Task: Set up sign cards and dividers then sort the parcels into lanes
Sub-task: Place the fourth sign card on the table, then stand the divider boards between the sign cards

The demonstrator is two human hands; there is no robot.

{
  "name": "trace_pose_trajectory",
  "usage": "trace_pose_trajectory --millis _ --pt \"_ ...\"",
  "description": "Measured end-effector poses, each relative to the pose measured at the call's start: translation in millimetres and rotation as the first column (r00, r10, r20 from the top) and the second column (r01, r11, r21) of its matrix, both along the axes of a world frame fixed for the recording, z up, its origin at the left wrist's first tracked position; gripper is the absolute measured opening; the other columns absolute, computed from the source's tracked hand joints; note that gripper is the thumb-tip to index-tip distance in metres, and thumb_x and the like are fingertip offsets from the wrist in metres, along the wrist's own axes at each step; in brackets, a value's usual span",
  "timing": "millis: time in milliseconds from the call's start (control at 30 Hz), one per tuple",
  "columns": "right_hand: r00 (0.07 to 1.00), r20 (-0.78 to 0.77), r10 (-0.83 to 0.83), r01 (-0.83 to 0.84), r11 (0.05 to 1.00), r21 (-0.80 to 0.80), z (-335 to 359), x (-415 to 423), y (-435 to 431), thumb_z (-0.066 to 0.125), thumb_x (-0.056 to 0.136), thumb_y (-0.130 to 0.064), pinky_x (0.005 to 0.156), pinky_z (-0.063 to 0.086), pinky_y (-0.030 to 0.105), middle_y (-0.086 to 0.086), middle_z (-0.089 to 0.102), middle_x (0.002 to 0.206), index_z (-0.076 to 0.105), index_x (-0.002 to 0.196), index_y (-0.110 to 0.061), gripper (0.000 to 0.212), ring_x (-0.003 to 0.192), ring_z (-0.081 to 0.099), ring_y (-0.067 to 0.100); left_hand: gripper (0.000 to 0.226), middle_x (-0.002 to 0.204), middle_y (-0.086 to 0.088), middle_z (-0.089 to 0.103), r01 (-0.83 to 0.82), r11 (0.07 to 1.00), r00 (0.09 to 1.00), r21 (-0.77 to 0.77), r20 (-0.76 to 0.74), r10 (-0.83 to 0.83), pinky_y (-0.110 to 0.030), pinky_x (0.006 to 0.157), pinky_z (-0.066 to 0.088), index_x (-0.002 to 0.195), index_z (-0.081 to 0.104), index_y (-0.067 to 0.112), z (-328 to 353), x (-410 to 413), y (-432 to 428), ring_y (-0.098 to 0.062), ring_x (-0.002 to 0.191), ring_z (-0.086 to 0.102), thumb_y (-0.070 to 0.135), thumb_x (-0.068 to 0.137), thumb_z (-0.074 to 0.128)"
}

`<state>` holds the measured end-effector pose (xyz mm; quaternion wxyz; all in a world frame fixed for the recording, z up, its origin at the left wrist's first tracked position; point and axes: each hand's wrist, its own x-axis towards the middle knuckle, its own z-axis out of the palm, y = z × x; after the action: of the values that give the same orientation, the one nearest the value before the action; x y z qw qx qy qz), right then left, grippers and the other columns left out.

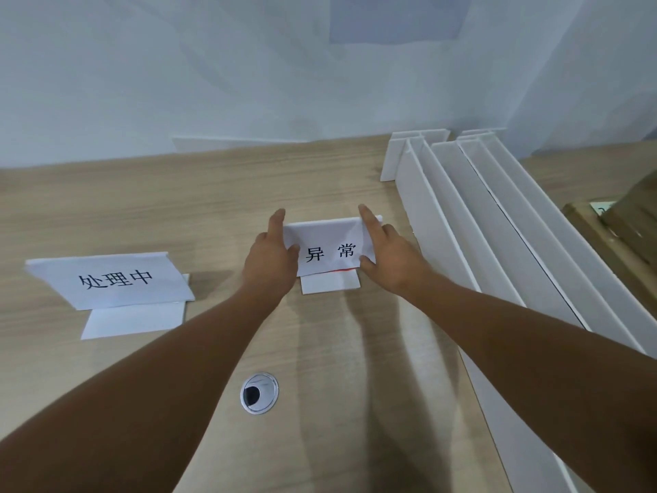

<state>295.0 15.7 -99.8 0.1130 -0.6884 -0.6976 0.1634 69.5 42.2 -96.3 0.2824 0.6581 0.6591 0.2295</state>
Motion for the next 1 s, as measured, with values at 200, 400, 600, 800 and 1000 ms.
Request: trace_pose_trajectory --millis 200,400,600,800,1000 --pt "0.996 -0.081 -0.035 0.041 0.996 0.079 46.5 19.9 -44.0 0.057 0.098 -0.038 0.077 0.052 0.041 0.008 0.047 0.117 -0.003 0.162 -0.037 0.088 0.089 0.057 0.028 0.073 0.162 -0.016 0.028 -0.025 0.998 0.999 0.051 -0.019 0.026 -0.043 0.113 0.035 0.162 0.018 0.029 40.8 -7.5 -26.7 -0.032 0.148 0.032 0.025 0.102 0.058" --pt "0.990 0.111 -0.083 0.074 0.994 0.086 137.1 81.0 -155.6 0.055 0.096 -0.051 0.104 0.047 0.045 0.007 0.039 0.153 0.007 0.161 -0.039 0.082 0.134 0.046 0.029 0.075 0.160 -0.012 0.036 0.146 0.979 0.977 0.144 -0.173 -0.120 -0.048 0.121 0.025 0.159 0.029 0.013 114.5 16.5 -104.1 -0.034 0.148 0.025 0.046 0.098 0.058" --pt "0.917 0.344 -0.204 0.175 0.978 0.112 202.4 128.9 -301.9 0.044 0.098 -0.061 0.123 0.018 0.048 0.008 0.026 0.165 0.016 0.161 -0.035 0.074 0.153 0.019 0.027 0.087 0.169 -0.005 0.020 0.329 0.939 0.923 0.101 -0.243 -0.298 -0.050 0.126 0.010 0.161 0.023 0.026 161.7 79.0 -214.2 -0.033 0.156 0.009 0.075 0.091 0.044" --pt "0.930 0.266 -0.254 0.262 0.965 0.009 208.3 143.4 -386.9 0.039 0.096 -0.067 0.114 0.035 0.045 0.005 0.032 0.157 0.022 0.158 -0.034 0.072 0.145 0.029 0.026 0.084 0.149 -0.011 0.050 0.303 0.952 0.948 -0.039 -0.087 -0.305 -0.043 0.109 0.040 0.152 0.038 0.012 166.3 142.2 -313.6 -0.035 0.134 0.048 0.069 0.092 0.050" --pt "0.970 0.176 -0.166 0.201 0.958 -0.203 144.8 141.5 -394.6 0.048 0.096 -0.055 0.083 0.055 0.040 0.009 0.065 0.117 0.037 0.141 -0.022 0.058 0.104 0.064 0.031 0.067 0.132 -0.013 0.056 0.133 0.963 0.988 -0.234 -0.042 -0.146 -0.041 0.092 0.045 0.134 0.044 0.007 123.0 204.6 -359.1 -0.036 0.121 0.057 0.060 0.093 0.055"
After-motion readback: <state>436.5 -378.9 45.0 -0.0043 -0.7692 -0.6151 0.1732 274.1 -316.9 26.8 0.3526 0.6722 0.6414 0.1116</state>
